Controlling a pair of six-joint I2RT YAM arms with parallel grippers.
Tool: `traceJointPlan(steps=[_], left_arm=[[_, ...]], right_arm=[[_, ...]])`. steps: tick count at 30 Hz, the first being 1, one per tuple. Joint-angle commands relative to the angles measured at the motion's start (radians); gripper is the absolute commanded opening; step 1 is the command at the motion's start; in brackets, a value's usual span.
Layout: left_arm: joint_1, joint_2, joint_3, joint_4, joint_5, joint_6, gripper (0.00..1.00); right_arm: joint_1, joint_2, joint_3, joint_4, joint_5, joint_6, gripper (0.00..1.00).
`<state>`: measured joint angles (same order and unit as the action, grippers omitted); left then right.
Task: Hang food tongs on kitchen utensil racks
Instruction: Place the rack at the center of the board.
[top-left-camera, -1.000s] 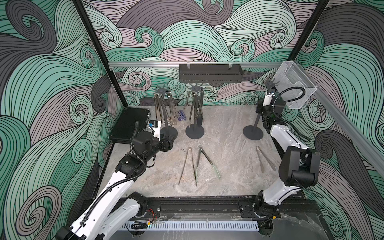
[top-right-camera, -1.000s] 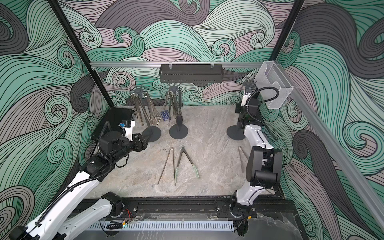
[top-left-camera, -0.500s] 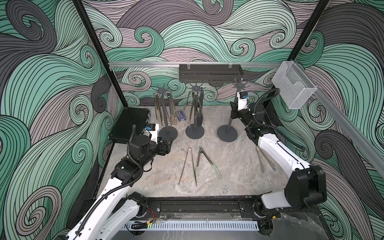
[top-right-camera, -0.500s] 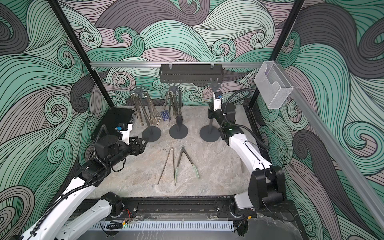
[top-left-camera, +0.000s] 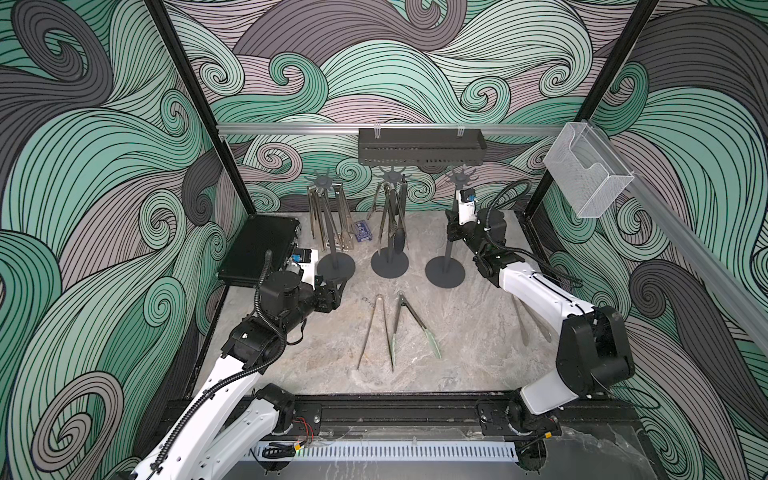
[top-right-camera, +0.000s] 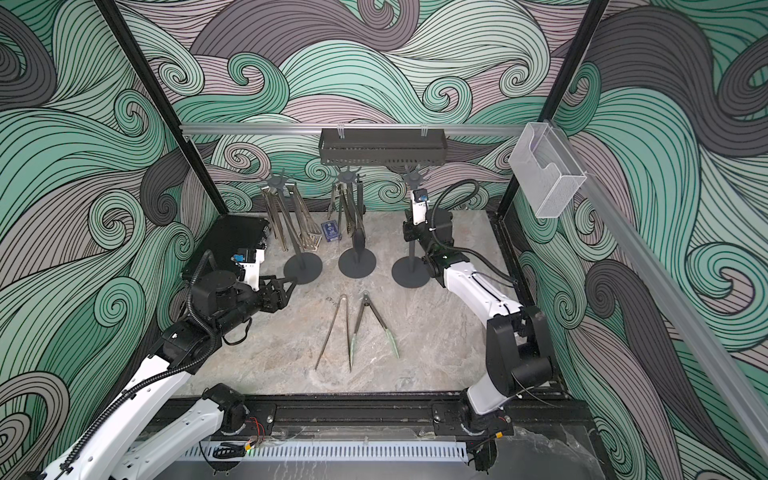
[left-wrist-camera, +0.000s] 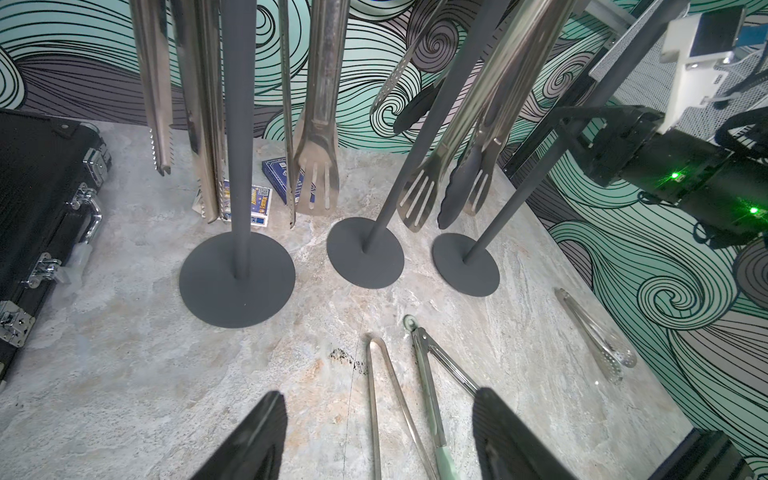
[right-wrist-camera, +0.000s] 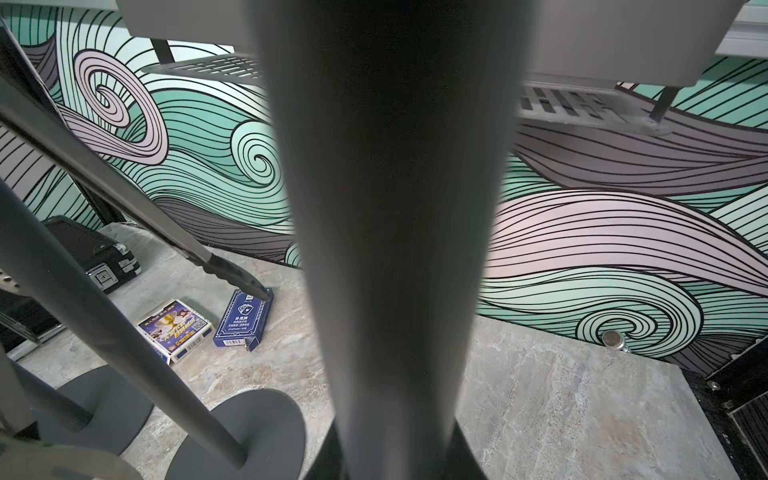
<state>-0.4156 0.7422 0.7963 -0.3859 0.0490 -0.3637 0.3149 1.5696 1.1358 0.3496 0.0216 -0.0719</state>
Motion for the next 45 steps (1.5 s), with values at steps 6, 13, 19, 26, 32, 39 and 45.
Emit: traceJointPlan(steps=[6, 13, 19, 26, 32, 39, 45], left_arm=[[0.006, 0.003, -0.005, -0.027, 0.012, -0.002, 0.7], [0.006, 0.003, -0.008, -0.031, 0.018, 0.0, 0.7], [0.006, 0.011, -0.007, -0.034, 0.021, 0.001, 0.7], [0.005, 0.009, -0.009, -0.035, 0.022, 0.002, 0.7], [0.005, 0.012, -0.012, -0.033, 0.023, 0.002, 0.7], [0.006, 0.027, -0.006, -0.041, 0.036, -0.001, 0.7], [0.005, 0.05, -0.002, -0.061, 0.076, 0.008, 0.7]], right_arm=[[0.006, -0.04, -0.034, 0.186, 0.028, 0.019, 0.0], [0.007, -0.039, -0.082, 0.23, 0.033, 0.061, 0.0], [0.01, -0.039, -0.087, 0.257, 0.028, 0.099, 0.0], [0.028, -0.04, -0.063, 0.254, 0.014, 0.112, 0.0], [0.041, -0.037, -0.079, 0.248, 0.022, 0.103, 0.0], [0.046, -0.05, -0.112, 0.234, 0.058, 0.082, 0.17], [0.046, -0.083, -0.126, 0.221, 0.09, 0.065, 0.54]])
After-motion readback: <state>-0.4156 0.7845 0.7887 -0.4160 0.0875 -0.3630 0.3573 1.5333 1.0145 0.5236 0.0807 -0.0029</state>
